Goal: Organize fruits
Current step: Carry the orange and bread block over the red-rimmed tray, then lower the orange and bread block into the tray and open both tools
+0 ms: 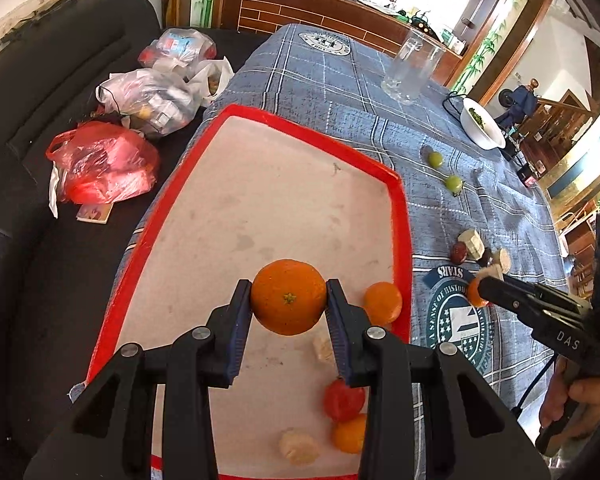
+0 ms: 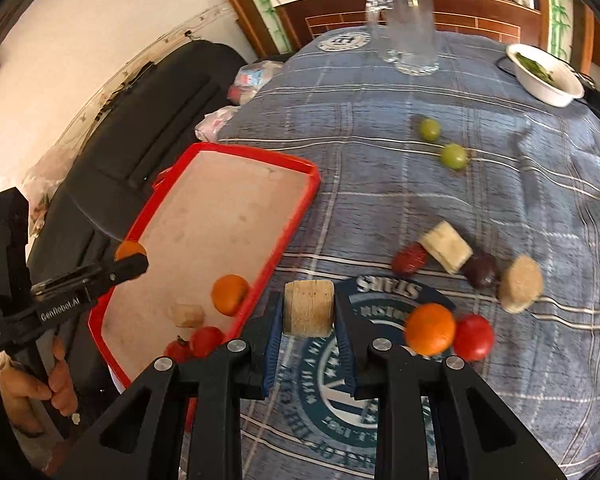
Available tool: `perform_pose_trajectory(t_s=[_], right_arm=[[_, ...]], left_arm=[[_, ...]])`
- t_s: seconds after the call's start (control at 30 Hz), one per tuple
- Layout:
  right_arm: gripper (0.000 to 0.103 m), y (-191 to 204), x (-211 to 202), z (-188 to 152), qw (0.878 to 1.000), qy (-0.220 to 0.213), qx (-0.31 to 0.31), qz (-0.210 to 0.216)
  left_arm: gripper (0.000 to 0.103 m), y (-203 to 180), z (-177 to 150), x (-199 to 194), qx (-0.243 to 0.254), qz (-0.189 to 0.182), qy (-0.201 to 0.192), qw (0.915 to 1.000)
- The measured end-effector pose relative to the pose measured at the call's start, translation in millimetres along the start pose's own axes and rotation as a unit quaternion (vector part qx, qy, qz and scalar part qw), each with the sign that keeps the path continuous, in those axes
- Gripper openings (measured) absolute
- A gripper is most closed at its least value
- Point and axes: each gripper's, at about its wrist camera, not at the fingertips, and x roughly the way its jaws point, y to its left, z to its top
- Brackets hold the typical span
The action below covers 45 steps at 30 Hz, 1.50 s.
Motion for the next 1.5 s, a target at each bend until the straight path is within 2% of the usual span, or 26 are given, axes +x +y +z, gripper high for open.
perform_pose_trajectory(t_s=[0.53, 0.9, 1.3, 1.4, 1.47, 1.5], right_arm=[[0.026, 50.4, 52.1, 30.8, 0.999, 0.035, -0.031, 0.024], [0.026, 75.3, 96.9, 47.8, 0.996, 0.063, -0.067, -0.003], [0.027, 82.5, 117.4, 37.9, 0.993, 0.074, -0.085, -0.024], [0.029, 82.3, 115.5, 39.1, 0.993, 0.075, -0.082, -0.026], [0.039, 79.5, 108.6, 39.3, 0.995, 0.068, -0.076, -0.019], [0.041, 78.8, 104.4, 39.2, 0.995, 0.063, -0.074, -0.015]], left_arm=[[0.034, 11.5, -20.5, 12.4, 0.009, -0.013, 0.032, 0.9994], [0.034, 15.4, -30.6, 22.4, 0.016, -0.023, 0.053, 0.9982], [0.034, 15.0, -33.0, 24.6, 0.041, -0.033, 0.052, 0.9972], [0.034, 13.5, -33.1, 24.9, 0.046, -0.032, 0.054, 0.997], [0.034, 14.9, -31.9, 25.0, 0.042, -0.036, 0.057, 0.9968], [0.034, 15.4, -31.7, 25.2, 0.04, -0.037, 0.059, 0.9968]])
